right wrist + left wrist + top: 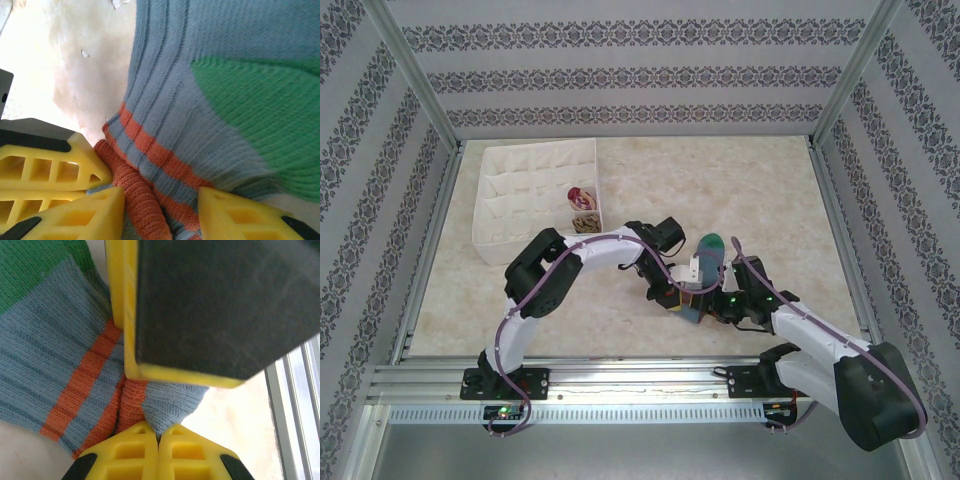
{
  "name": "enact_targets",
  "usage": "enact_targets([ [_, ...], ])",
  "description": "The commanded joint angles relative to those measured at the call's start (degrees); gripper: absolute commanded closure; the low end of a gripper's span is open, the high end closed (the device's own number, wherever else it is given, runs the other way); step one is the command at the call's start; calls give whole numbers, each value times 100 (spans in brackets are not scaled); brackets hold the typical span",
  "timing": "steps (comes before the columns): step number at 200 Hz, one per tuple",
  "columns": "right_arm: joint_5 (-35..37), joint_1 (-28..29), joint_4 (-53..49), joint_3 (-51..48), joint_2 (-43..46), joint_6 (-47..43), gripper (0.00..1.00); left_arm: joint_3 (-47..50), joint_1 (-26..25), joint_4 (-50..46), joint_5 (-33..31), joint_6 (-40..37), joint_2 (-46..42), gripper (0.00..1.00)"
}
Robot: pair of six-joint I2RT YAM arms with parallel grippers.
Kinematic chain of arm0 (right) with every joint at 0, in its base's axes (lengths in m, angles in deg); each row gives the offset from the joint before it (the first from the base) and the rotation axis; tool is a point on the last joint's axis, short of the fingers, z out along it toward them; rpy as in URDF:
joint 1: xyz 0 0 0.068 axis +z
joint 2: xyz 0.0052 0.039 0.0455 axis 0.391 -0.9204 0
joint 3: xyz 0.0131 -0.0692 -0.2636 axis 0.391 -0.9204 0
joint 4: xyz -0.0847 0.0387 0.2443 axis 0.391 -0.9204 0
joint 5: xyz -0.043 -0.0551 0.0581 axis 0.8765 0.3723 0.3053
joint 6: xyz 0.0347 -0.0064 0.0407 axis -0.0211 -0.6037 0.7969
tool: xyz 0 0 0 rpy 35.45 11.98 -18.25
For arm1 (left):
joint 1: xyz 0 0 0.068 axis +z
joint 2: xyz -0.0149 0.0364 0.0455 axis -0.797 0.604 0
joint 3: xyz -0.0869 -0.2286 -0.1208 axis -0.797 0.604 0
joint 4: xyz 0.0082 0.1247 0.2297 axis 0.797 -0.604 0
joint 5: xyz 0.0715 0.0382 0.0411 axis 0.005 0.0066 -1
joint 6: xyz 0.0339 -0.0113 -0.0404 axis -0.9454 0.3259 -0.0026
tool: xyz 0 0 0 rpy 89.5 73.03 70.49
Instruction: Roll the socks
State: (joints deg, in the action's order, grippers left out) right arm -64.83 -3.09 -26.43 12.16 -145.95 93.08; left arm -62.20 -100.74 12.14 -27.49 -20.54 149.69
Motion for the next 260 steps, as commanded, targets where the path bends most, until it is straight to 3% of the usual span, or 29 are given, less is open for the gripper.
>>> enact_targets([
  [1, 168, 172, 35, 109, -139, 91, 66, 2, 33, -140, -341, 292, 284, 99],
  [26, 296, 209, -49, 93, -311, 144, 89, 258, 75, 351, -329, 417, 129, 90],
  [55, 340, 115, -544, 274, -763, -74, 99, 1031, 130, 1395, -321, 320, -372, 76],
  [87, 360, 47, -841, 519, -1397, -358, 100, 2206, 240, 3015, -364, 146, -1215, 57],
  [126, 534, 47, -1120, 791, -1775, -641, 100, 3958, 282, 5408, -510, -786, -2342, 50],
  [150, 545, 44, -1242, 934, -2042, -798, 100, 4842, 236, 7228, -1077, -886, -2618, 46],
  [188, 484, 39, -1247, 1029, -2398, -905, 100, 5469, -223, 8724, -2210, -1683, -2395, 45],
  [203, 483, 41, -1247, 1038, -2449, -915, 100, 5556, -406, 8956, -2498, -1978, -2262, 46],
  [215, 483, 38, -1252, 1051, -2471, -915, 100, 5532, -528, 8858, -2591, -2109, -2205, 52],
  [232, 492, 34, -1289, 1089, -2505, -931, 100, 5430, -645, 8467, -2570, -2155, -2191, 59],
  [260, 449, 20, -1309, 1167, -2582, -979, 100, 5155, -694, 7530, -2455, -2183, -2144, 58],
])
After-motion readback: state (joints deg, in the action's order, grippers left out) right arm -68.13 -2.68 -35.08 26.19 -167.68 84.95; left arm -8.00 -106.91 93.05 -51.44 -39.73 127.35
